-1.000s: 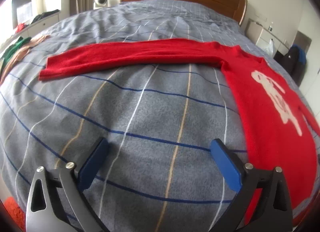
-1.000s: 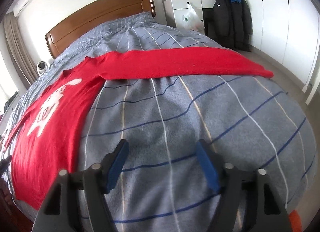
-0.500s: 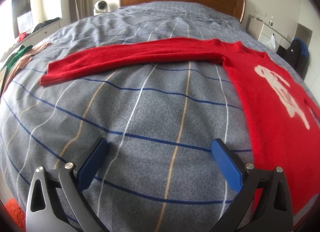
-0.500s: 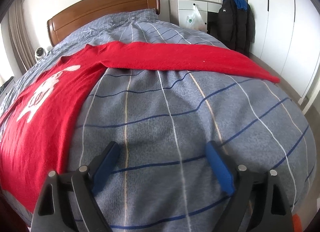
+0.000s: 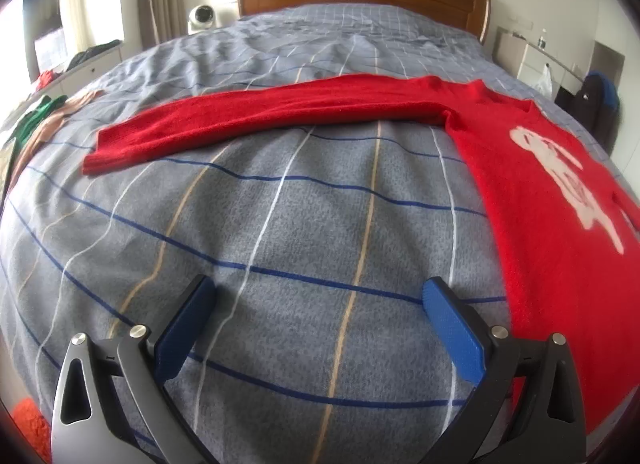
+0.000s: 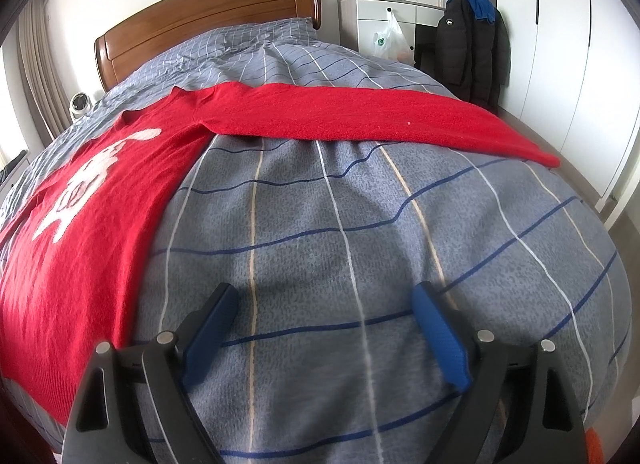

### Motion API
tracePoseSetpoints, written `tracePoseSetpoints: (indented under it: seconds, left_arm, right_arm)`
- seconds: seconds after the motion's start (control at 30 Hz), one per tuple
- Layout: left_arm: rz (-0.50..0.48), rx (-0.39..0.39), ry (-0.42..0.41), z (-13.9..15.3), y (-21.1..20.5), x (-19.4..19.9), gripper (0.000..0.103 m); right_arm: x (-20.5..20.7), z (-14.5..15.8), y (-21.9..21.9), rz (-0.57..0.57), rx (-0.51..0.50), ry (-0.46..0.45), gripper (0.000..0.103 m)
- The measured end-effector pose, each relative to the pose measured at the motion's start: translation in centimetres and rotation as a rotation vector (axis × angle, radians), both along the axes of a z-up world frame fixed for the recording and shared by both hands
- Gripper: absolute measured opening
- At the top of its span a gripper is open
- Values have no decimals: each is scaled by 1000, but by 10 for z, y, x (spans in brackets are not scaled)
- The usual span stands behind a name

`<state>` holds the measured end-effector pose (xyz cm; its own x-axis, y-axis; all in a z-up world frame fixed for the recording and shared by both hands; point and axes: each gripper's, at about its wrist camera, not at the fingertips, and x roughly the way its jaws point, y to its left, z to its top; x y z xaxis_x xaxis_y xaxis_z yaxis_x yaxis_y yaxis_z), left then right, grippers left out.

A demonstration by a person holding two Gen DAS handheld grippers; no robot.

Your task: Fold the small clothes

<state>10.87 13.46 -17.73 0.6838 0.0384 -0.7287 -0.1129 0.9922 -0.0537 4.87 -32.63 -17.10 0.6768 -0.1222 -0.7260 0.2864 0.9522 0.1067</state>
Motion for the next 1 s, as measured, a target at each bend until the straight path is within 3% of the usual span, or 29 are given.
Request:
tracePoseSetpoints:
  seconds: [0.5, 0.63, 0.73, 1.0]
  left_arm:
    - [3, -15, -11, 3, 2, -3, 103]
    - [31, -87, -69, 15, 13, -12, 103]
    - [71, -90, -93, 20, 21, -14, 103]
    - [108, -75, -65, 13, 27, -6, 102]
  right_arm:
    - [-1, 2, 0, 2, 7, -5, 88]
    - [-16, 18, -5, -31, 24, -95, 88]
    - [-25, 29, -8, -58, 18, -151, 88]
    - [-23, 31, -9, -68, 7, -152, 88]
